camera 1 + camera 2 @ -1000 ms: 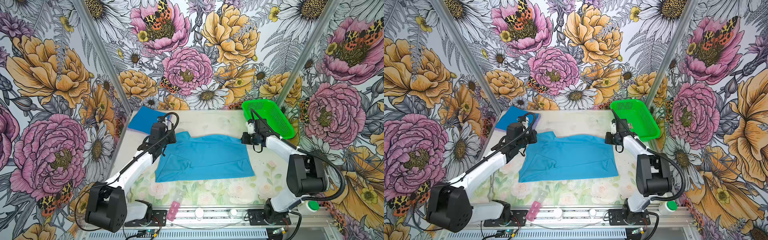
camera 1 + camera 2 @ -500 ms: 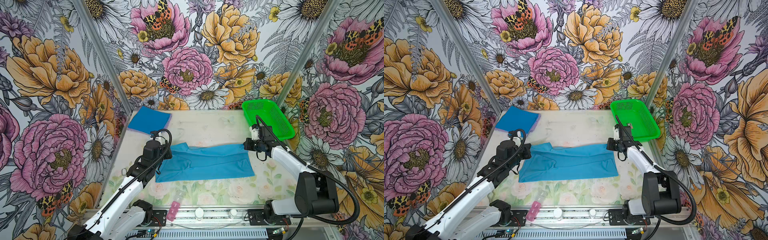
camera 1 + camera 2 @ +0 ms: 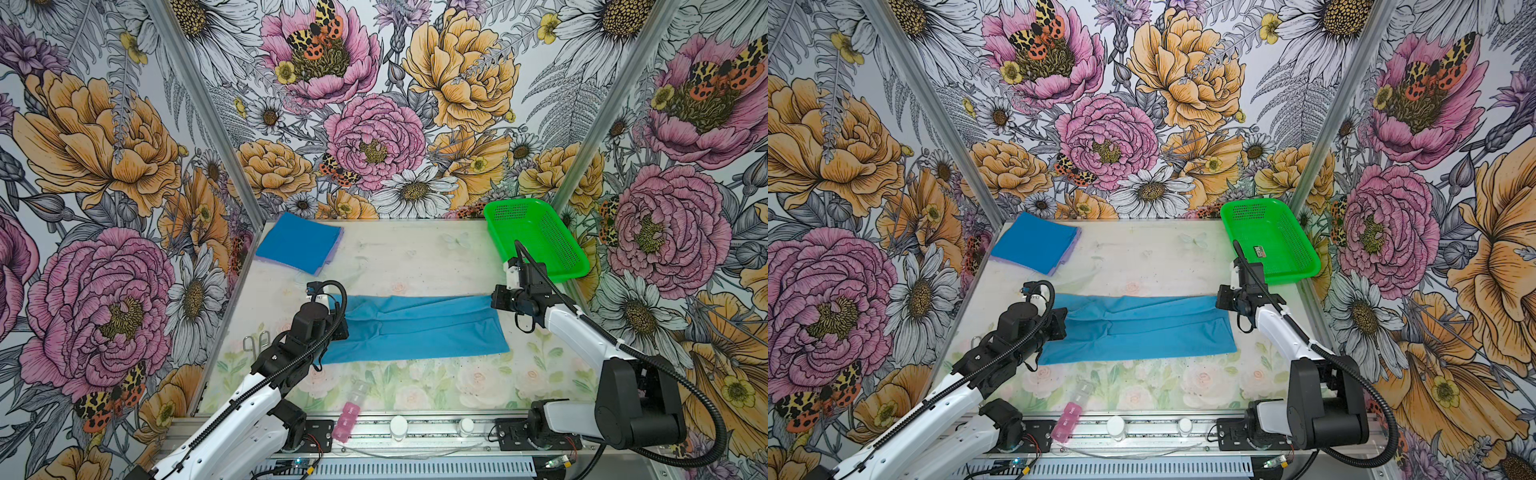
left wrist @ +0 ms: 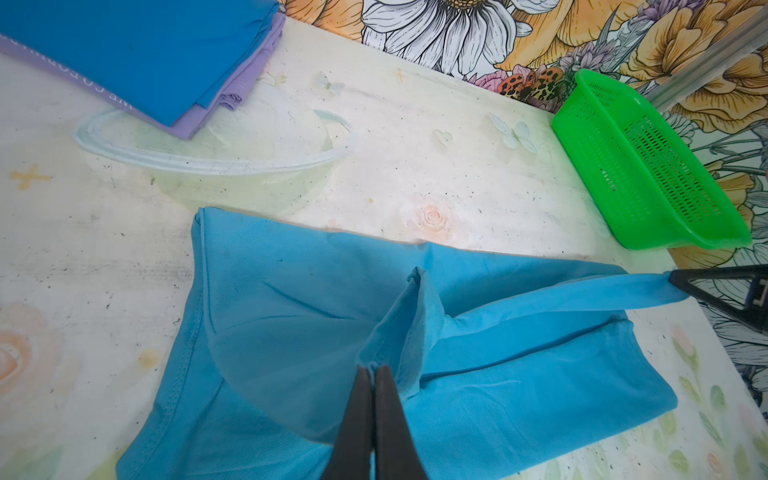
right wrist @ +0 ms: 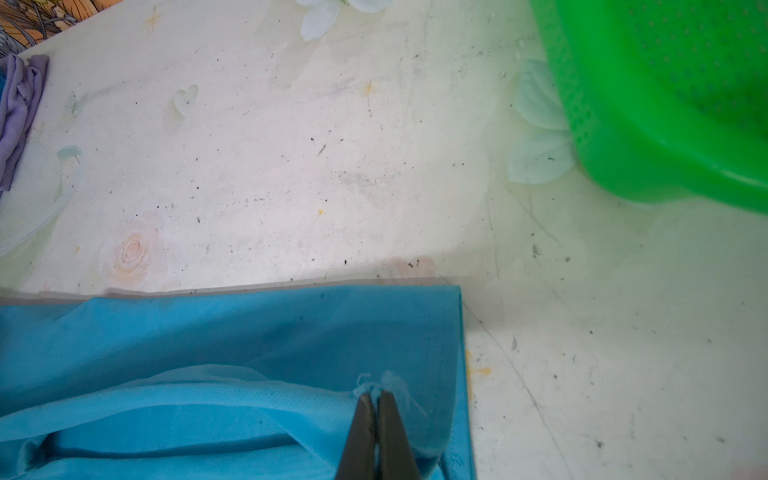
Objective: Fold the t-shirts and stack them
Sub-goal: 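Pull the far shoulder edge toward the robot with both grippers, folding it over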
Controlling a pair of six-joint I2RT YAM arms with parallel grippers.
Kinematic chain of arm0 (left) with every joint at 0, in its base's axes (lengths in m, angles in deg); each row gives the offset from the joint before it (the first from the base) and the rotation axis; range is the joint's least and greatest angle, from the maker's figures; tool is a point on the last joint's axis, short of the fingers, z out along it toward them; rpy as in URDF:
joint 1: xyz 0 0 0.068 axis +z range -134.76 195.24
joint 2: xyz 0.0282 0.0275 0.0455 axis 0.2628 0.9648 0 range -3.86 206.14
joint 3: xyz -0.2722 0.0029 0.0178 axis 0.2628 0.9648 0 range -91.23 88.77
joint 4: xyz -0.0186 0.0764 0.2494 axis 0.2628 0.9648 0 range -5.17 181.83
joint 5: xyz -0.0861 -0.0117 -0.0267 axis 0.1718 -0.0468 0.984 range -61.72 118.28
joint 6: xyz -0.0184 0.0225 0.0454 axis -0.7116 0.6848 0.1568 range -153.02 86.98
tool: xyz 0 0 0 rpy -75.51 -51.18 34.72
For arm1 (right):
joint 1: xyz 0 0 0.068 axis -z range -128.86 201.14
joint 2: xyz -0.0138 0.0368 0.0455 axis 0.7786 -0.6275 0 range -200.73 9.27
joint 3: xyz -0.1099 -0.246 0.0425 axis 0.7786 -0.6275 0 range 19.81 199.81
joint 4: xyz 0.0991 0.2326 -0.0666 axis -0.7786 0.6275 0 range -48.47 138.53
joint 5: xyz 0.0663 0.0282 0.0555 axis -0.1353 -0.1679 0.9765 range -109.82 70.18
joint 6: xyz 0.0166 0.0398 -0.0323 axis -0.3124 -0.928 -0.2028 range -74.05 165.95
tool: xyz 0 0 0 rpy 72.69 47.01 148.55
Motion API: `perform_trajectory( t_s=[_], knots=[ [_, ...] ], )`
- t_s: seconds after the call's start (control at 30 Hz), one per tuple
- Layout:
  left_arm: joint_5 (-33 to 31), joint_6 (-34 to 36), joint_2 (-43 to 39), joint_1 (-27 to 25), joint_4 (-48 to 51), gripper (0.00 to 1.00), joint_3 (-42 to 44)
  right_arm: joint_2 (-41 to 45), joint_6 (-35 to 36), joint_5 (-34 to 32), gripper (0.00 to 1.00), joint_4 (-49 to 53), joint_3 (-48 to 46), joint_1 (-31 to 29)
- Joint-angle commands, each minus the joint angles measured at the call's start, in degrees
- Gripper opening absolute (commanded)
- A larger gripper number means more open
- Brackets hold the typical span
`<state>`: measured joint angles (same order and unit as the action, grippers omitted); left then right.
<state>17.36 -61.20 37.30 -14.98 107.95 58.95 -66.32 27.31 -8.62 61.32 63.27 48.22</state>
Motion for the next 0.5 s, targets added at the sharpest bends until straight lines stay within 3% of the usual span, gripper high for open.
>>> perform_trajectory(
  t_s=[0.0, 0.47],
  knots=[
    [-3.2, -1.9, -1.9, -0.4, 2.8, 0.00, 1.9, 1.8, -2.2, -1.2, 0.00, -3.4, -2.3, 0.4],
    [-3.4, -3.4, -3.1, -0.5, 4.0, 0.00, 4.5, 12.5, -6.0, -2.0, 0.00, -5.8, -11.3, 0.4]
  ],
)
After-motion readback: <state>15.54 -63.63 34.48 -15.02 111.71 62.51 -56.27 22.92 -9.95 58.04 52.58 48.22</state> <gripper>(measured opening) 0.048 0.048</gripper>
